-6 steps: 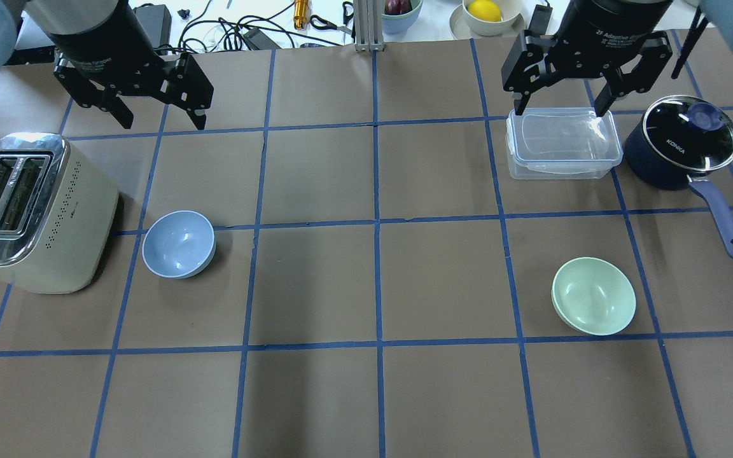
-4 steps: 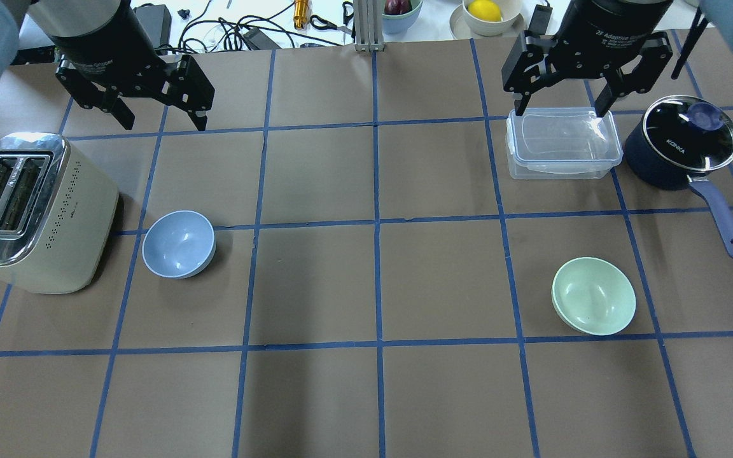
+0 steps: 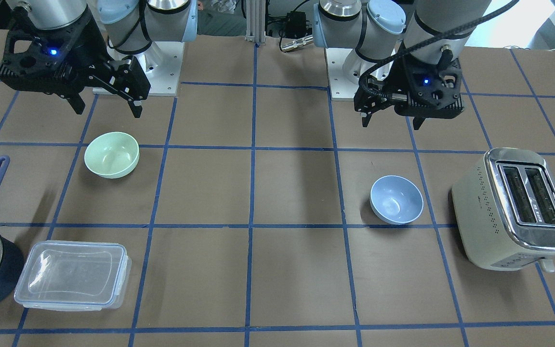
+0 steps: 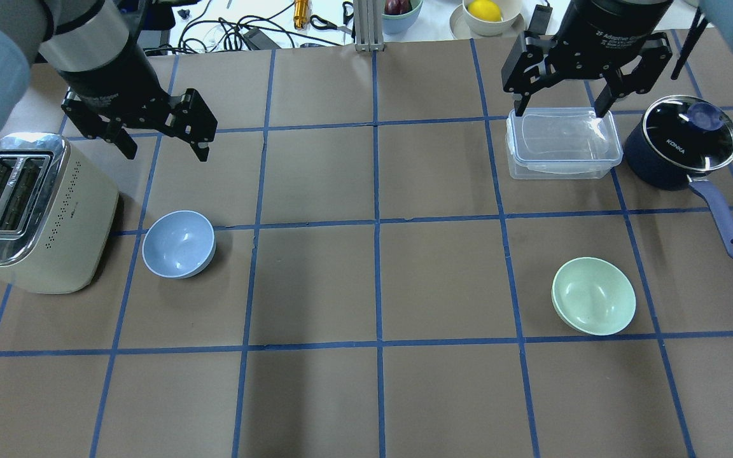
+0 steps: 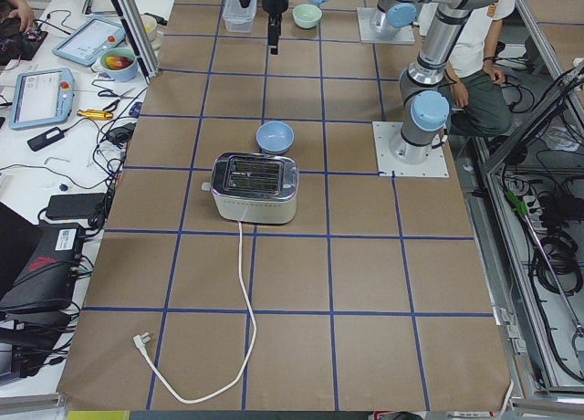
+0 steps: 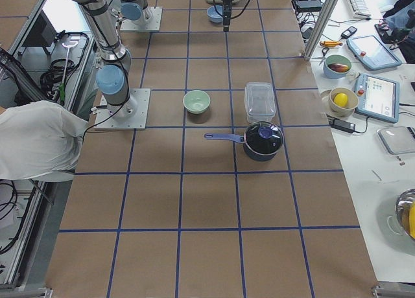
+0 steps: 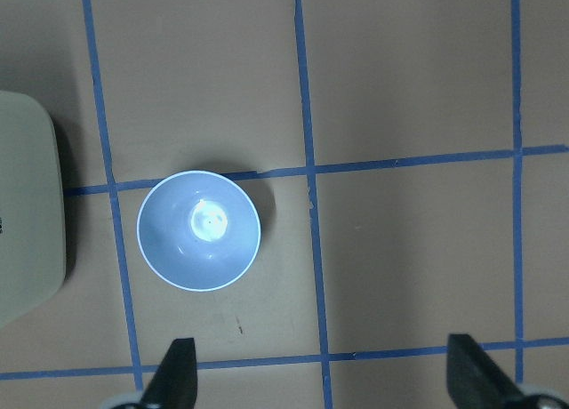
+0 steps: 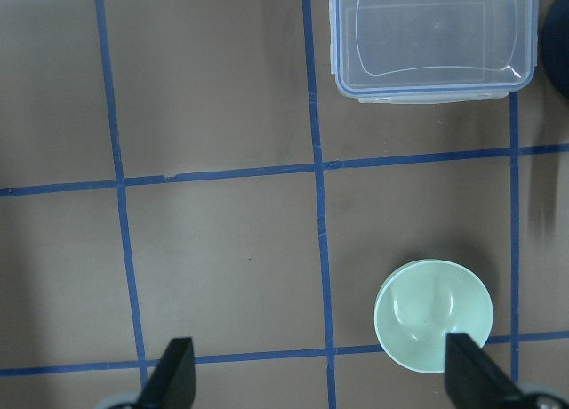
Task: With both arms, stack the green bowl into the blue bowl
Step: 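Move the left gripper down over the light blue bowl's rim, then close the left gripper on the light blue bowl's rim while the right arm starts moving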
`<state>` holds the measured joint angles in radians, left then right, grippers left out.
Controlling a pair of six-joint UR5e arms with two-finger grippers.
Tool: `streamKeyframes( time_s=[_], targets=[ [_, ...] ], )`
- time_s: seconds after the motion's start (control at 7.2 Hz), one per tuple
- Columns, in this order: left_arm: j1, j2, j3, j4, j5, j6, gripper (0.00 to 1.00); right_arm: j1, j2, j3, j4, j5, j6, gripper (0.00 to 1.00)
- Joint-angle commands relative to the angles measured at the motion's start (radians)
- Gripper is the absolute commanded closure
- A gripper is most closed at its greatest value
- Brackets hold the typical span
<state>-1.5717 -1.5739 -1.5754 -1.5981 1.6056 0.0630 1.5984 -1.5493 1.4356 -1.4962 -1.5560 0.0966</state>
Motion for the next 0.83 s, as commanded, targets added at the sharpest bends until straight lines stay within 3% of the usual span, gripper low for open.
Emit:
streamKeyframes(
  time_s=[0.0, 0.28, 0.69],
  targets=[
    [0.042, -0.049, -0.197, 0.217, -0.006, -0.003, 0.00, 0.000, 0.002, 0.000, 0.001, -0.002, 0.000, 0.00],
    [0.073, -0.098, -0.448, 0.593, -0.001, 0.087, 0.00, 0.000, 0.002, 0.000, 0.002, -0.003, -0.002, 0.00],
    [0.113, -0.196, -0.531, 0.750, 0.000, 0.109, 0.03, -0.008, 0.006, 0.011, 0.004, 0.002, -0.017, 0.00]
  ],
)
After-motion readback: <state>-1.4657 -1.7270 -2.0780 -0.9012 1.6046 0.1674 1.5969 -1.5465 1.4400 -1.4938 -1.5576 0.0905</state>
